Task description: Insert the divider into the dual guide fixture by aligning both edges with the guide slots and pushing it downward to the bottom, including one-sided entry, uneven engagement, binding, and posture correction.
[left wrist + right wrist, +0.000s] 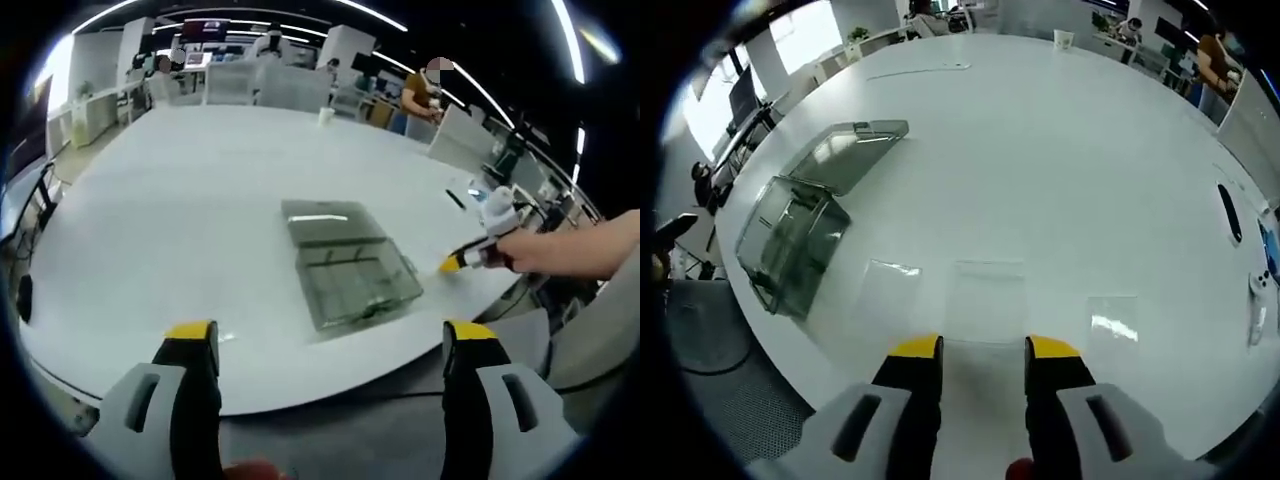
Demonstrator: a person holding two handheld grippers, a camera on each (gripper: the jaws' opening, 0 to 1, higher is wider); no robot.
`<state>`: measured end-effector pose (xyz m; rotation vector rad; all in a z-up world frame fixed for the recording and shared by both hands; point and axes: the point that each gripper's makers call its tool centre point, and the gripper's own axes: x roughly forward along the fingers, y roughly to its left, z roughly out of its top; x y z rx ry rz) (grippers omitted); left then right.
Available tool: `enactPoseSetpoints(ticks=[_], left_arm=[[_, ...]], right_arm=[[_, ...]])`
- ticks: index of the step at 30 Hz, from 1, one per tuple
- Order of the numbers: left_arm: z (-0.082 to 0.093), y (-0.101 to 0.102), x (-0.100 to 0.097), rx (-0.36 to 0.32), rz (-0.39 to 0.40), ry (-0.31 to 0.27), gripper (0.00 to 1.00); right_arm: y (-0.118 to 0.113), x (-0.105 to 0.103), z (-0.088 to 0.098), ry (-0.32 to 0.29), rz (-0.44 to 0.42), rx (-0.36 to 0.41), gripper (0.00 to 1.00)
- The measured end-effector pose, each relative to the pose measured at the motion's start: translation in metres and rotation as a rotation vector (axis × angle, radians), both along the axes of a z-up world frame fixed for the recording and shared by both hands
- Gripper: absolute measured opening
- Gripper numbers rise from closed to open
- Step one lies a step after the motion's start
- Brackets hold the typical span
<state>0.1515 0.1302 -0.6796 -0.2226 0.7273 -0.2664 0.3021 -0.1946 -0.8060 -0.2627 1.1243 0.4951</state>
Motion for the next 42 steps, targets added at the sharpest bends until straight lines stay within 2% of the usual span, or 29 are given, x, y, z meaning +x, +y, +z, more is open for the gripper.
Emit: enactPoseSetpoints(ticks=[7,17,26,42], left_arm=[[-0.002,-0.006,-0.002,-0.017,-0.009,0.0,0.9],[-0.004,-0.021,-0.001,-0.053,-0.038,-0.005,0.89],[-0.002,-0.04,0.009,-0.076,-0.101,-0.03,0.88],[-0.004,-0.084,0.03,-0.159,-0.213,-0.054,0.79]], right_arm=[[0.003,0.006,0.005,-0.02,0.022,0.029,0.28],[0.024,-0.006,0.022,-0.051,0.079,0.073,0.28],[0.059,-0.034,0.046,-0.08,0.148,0.125,0.28],[0.096,-0.055,0.076,-0.132,0.269,0.175,0.28]])
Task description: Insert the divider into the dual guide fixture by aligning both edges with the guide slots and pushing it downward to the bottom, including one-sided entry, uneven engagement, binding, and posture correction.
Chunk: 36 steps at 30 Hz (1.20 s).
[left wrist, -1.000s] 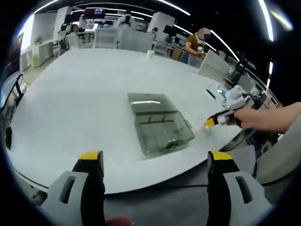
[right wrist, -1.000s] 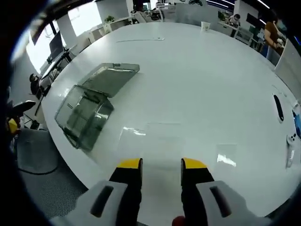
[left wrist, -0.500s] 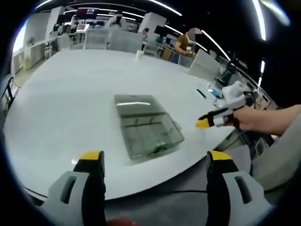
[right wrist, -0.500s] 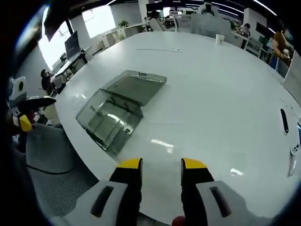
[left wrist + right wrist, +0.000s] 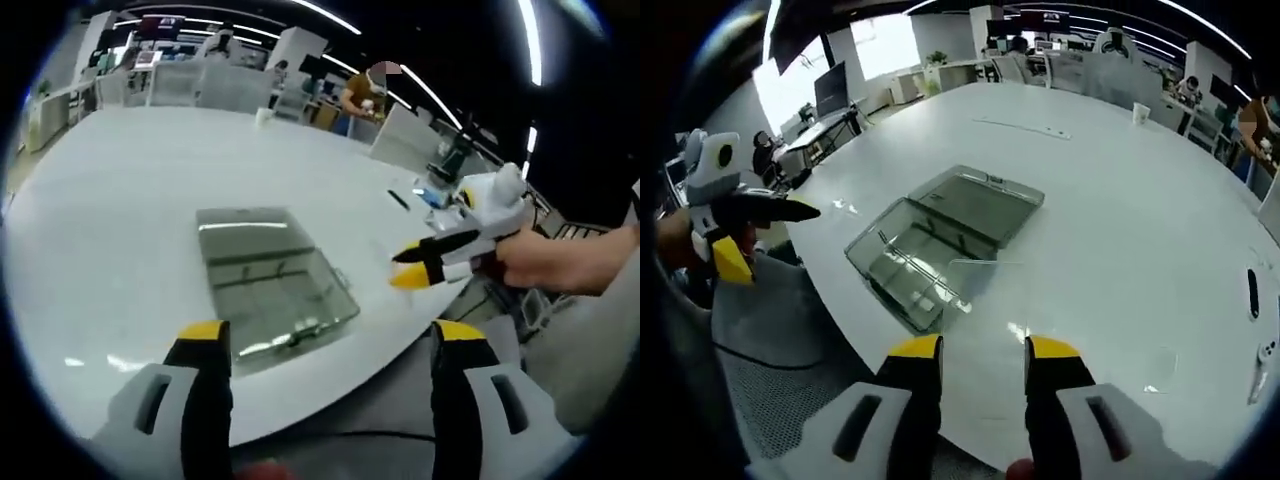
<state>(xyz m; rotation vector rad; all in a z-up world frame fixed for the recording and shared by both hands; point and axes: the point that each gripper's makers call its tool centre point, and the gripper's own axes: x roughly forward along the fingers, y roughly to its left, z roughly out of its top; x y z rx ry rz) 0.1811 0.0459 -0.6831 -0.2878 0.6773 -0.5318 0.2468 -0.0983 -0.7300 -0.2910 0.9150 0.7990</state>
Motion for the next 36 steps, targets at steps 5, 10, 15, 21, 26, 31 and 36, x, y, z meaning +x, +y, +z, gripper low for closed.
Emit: enactPoseSetpoints(ticks=[5,10,15,21,26,31,36], left_arm=[[0.002,-0.009,0.005,-0.038,-0.019,-0.006,0.76],[0.005,-0.014,0.007,-0.083,-0.02,-0.01,0.7],[0.008,-0.015,0.01,-0.144,0.004,-0.012,0.62],[0.015,-0.017,0.012,-0.205,0.025,-0.02,0.52],[0.02,-0.019,0.015,-0.253,0.04,-0.027,0.42],[0.022,-0.019,0.017,-0.284,0.064,-0.022,0.37],[0.023,-0.015,0.018,-0.318,0.096,-0.01,0.31]], right_arm=[[0.01,-0.004,0.006,-0.012,0.031,0.013,0.28],[0.024,-0.012,0.014,-0.033,0.084,0.032,0.28],[0.041,-0.02,0.022,-0.04,0.125,0.062,0.28],[0.063,-0.029,0.034,-0.057,0.185,0.104,0.28],[0.077,-0.035,0.041,-0.064,0.22,0.123,0.28],[0.088,-0.038,0.049,-0.074,0.243,0.14,0.28],[0.098,-0.042,0.054,-0.082,0.261,0.156,0.28]])
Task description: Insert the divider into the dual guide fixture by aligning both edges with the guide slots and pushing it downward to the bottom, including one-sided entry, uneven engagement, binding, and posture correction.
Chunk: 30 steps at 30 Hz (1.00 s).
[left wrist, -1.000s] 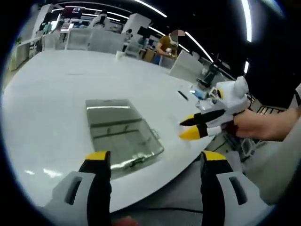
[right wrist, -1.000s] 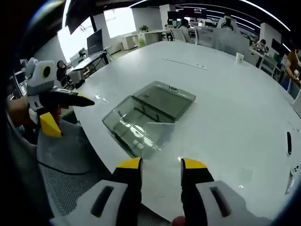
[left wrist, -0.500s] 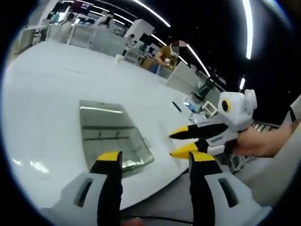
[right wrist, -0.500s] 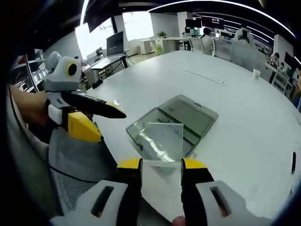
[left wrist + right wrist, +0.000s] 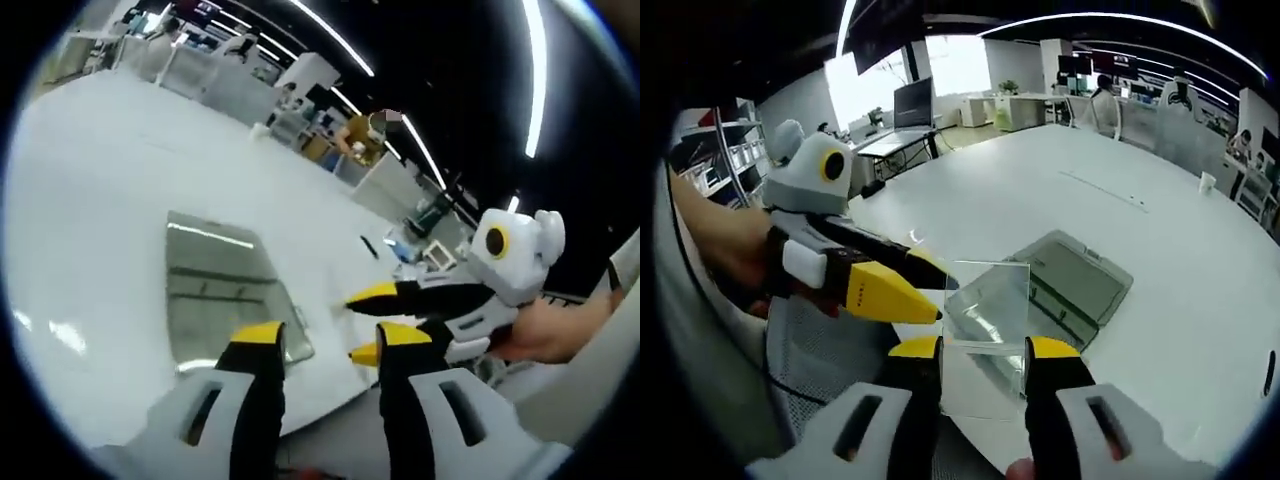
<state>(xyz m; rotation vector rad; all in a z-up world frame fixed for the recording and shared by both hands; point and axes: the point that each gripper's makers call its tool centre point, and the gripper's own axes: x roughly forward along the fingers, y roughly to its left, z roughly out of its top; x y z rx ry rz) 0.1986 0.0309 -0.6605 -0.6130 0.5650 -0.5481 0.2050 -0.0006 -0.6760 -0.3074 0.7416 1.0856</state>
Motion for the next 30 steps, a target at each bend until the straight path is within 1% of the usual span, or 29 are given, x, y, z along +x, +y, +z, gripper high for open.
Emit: enactPoseSetpoints(ticks=[2,7,13,20,30], left_arm=[[-0.001,0.001,0.0,-0.002,0.005,0.004,0.27],[-0.002,0.002,0.0,-0.021,0.022,0.016,0.21],[-0.002,0.001,0.001,-0.028,0.028,0.018,0.17],[-0.001,0.002,0.003,-0.043,0.048,0.028,0.11],[0.002,0.004,0.005,-0.094,0.077,0.042,0.05]], right_arm=[[0.003,-0.002,0.002,0.0,0.005,0.005,0.28],[0.007,-0.005,0.003,-0.002,0.013,0.01,0.28],[0.01,-0.007,0.005,-0.002,0.017,0.016,0.28],[0.013,-0.007,0.007,-0.005,0.014,0.024,0.28],[0.015,-0.007,0.007,-0.005,0.008,0.026,0.28]])
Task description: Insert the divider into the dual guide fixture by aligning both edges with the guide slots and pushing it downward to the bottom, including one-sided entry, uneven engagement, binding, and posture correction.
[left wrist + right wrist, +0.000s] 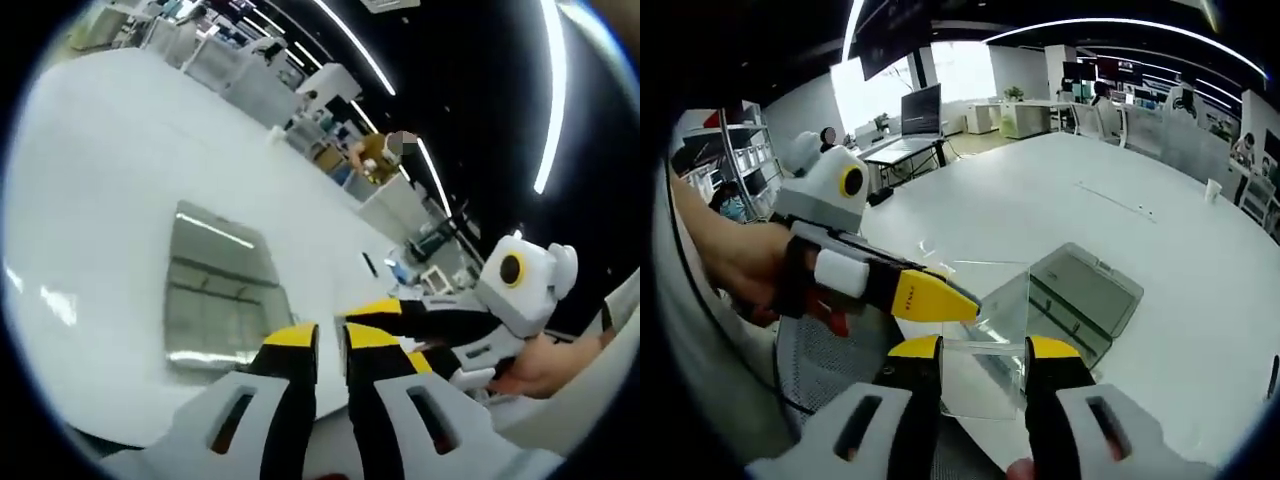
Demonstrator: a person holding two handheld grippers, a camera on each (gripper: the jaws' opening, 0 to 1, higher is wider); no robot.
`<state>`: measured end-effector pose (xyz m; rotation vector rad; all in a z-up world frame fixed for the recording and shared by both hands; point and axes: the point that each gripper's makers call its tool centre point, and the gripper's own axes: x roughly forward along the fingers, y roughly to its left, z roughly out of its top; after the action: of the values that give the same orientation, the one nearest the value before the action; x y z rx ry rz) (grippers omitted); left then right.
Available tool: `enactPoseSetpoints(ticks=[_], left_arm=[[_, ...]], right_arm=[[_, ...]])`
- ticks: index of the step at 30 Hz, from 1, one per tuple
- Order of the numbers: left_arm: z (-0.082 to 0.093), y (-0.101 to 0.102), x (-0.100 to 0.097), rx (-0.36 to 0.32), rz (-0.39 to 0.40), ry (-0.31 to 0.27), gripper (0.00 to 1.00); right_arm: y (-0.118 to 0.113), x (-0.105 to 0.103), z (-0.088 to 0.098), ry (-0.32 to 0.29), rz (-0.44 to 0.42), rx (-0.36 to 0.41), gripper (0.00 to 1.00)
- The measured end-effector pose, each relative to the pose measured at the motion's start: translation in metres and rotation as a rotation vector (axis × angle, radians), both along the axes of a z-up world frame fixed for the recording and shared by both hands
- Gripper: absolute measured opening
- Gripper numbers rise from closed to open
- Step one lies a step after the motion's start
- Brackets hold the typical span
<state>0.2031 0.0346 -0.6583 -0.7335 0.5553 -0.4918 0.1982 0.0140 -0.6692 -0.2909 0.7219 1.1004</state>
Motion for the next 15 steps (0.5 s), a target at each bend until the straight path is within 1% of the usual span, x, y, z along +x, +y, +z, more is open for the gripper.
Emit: enactPoseSetpoints(ticks=[5,12,15], left_arm=[[0.0026,-0.0026,-0.0002,-0.024,-0.001,0.003,0.0],[0.0036,-0.0058,-0.0009,-0.049,-0.009,0.009,0.0],[0.0054,-0.0062,-0.0006,-0.053,-0.015,-0.001,0.0]], right_arm=[[0.0009,0.0011,-0.0005,0.002,-0.003,0.003,0.28],[-0.0005,0.001,-0.0009,0.006,-0.007,0.001,0.28],[-0.0007,0.0019,0.0002,-0.004,-0.006,0.001,0.28]])
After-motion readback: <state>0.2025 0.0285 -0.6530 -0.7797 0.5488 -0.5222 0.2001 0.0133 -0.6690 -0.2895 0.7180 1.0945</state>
